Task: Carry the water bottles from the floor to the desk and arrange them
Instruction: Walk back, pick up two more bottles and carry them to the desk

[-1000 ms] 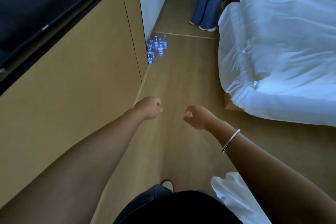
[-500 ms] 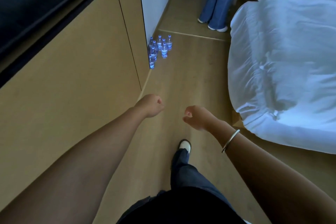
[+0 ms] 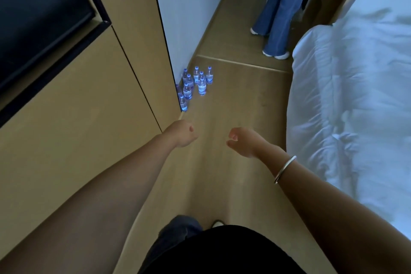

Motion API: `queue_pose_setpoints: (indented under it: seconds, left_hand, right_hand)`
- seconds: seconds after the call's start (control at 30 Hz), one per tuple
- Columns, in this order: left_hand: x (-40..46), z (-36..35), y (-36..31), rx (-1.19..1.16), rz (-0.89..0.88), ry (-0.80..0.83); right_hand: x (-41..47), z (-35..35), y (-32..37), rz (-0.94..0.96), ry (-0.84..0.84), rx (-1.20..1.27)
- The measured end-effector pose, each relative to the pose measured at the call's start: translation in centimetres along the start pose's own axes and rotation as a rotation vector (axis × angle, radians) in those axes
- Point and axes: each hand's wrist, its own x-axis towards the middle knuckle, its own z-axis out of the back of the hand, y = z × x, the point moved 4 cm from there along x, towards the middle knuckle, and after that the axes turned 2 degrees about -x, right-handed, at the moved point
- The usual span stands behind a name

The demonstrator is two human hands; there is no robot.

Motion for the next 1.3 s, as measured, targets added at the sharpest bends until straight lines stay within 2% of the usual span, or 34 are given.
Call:
queue_pose_setpoints:
  seconds: [0.33, 0.73, 1.03, 1.3]
  left_hand:
    - [14.8, 5.1, -1.6, -0.013, 0.019, 0.025]
    - [36.5, 17.6, -3.1, -0.022, 0.010, 0.074]
    - [45.4, 19.0, -1.2, -0.058, 0.116, 0.124]
    - [55.3, 18.7, 0.0, -0.152, 0.260, 0.201]
  right_hand:
    - [13.3, 6.2, -1.2, 0.027, 0.051, -0.009]
    - [34.4, 18.0, -0.2, -0.056, 0.077, -0.018]
    - [44.8, 20.7, 0.1, -0.022, 0.178, 0.054]
    - [56.1, 23.3, -3.0, 0.012, 0.335, 0.078]
